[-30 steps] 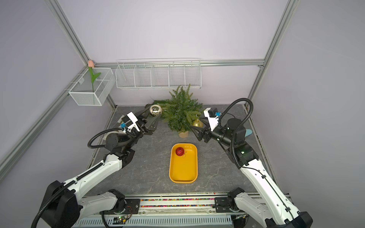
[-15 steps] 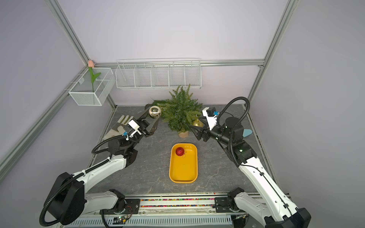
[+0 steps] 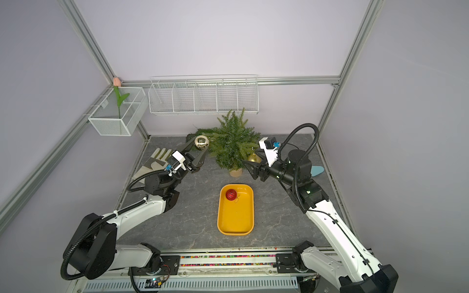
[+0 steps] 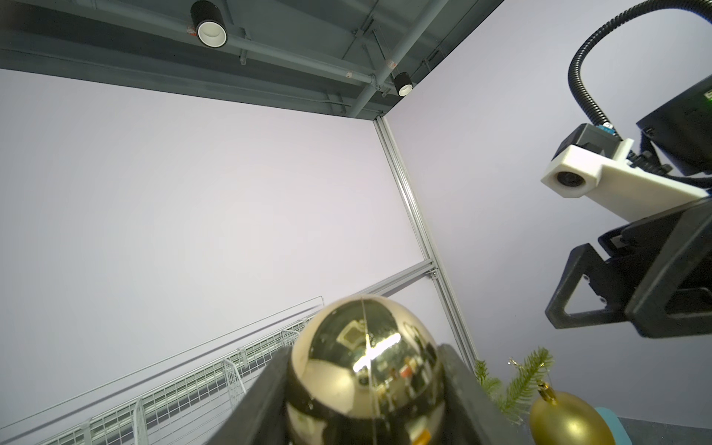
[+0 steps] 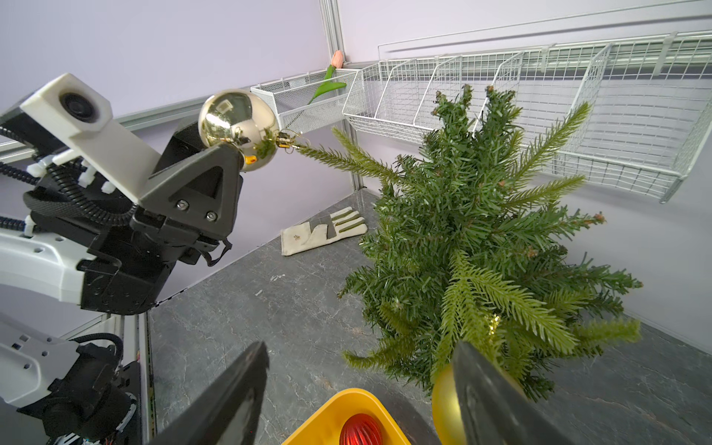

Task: Decorate the small christmas tree with ornaments
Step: Hang an ornament on the christmas tree.

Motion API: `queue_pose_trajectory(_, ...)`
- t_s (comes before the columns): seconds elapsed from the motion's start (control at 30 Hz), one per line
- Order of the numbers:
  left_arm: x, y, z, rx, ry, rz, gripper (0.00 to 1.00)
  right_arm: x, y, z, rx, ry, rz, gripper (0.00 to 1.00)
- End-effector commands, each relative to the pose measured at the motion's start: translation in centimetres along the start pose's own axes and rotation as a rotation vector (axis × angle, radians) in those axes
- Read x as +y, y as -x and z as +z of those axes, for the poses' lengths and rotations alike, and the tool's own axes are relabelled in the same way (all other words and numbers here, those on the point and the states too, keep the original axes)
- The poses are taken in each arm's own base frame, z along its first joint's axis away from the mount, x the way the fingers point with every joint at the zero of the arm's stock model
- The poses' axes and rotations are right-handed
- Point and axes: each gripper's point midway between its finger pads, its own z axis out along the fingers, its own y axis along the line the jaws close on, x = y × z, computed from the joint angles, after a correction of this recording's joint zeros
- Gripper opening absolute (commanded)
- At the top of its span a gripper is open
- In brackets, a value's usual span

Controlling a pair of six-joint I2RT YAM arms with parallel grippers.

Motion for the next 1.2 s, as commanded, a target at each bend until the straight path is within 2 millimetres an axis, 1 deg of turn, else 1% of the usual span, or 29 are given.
queue_pose_trajectory(0.0, 0.6, 0.7, 0.1, -0.036, 0.022, 0.038, 0.17, 0.2, 1.1, 0.0, -0.031, 0.0, -0.026, 0.78)
queue_pose_trajectory(0.37, 1.0, -0.2, -0.4, -0.012, 0.04, 0.031, 0.17, 0.3, 1.0, -0.3, -0.027, -0.002, -0.023, 0.78)
queue_pose_trajectory(0.6, -0.3, -0.2, -0.5, -0.016, -0.028, 0.021, 0.17, 0.3, 1.1, -0.2, -0.029, -0.001, -0.021, 0.78)
queue_pose_trajectory(0.73, -0.6, -0.4, -0.6, -0.013, -0.05, 0.012, 0.17, 0.4, 1.2, -0.3, -0.031, 0.001, -0.022, 0.78)
queue_pose_trajectory(0.97, 0.3, -1.7, -0.8, 0.023, 0.009, 0.025, 0.17, 0.4, 1.2, -0.3, -0.031, 0.003, -0.02, 0.78)
queue_pose_trajectory(1.17, 0.7, -2.5, -0.5, 0.034, 0.016, 0.025, 0.17, 0.5, 1.2, -0.2, -0.03, 0.007, -0.021, 0.78)
